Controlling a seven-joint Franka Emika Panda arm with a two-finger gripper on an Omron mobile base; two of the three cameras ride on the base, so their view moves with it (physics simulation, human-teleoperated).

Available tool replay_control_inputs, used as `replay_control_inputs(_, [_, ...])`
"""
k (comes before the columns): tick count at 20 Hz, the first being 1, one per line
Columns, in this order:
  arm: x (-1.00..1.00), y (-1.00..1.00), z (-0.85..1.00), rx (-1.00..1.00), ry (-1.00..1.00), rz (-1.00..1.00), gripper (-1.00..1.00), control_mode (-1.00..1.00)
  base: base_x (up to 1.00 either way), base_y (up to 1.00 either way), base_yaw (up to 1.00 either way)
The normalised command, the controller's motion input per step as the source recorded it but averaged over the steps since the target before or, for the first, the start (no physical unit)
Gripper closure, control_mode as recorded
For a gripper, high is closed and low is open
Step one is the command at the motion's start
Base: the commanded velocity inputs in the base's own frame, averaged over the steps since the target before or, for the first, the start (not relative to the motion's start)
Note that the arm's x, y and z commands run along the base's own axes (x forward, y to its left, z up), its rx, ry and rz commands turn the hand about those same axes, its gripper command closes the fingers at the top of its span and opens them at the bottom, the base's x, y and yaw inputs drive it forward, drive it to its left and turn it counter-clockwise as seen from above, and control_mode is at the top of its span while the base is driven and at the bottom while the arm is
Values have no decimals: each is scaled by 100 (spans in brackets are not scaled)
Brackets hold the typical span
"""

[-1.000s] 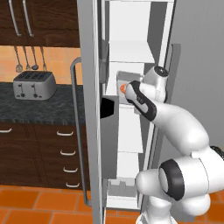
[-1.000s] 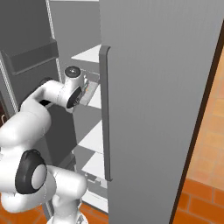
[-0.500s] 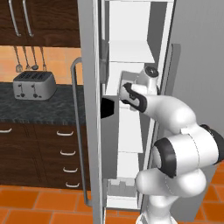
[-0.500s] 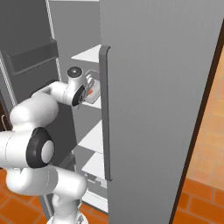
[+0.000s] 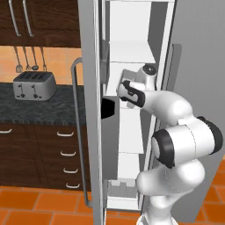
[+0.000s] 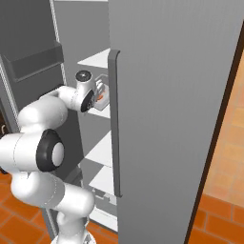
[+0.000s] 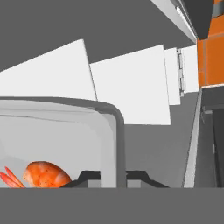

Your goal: Take the meat container that has the shrimp and place it on the second highest rack of the freezer. Then take the vegetable container that has the squashs and place it on the highest rack of the freezer.

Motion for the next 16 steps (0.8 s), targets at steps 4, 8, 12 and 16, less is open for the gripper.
replay_control_inputs(4, [27, 0, 0, 6, 0, 0, 100, -100, 0, 0, 0])
replay_control_inputs(8, [46, 0, -9, 0, 0, 0, 100, -100, 0, 0, 0])
replay_control_inputs(12, [47, 0, -17, 0, 0, 3, 100, -100, 0, 0, 0])
replay_control_inputs(16, [35, -2, -18, -1, 0, 4, 100, -100, 0, 0, 0])
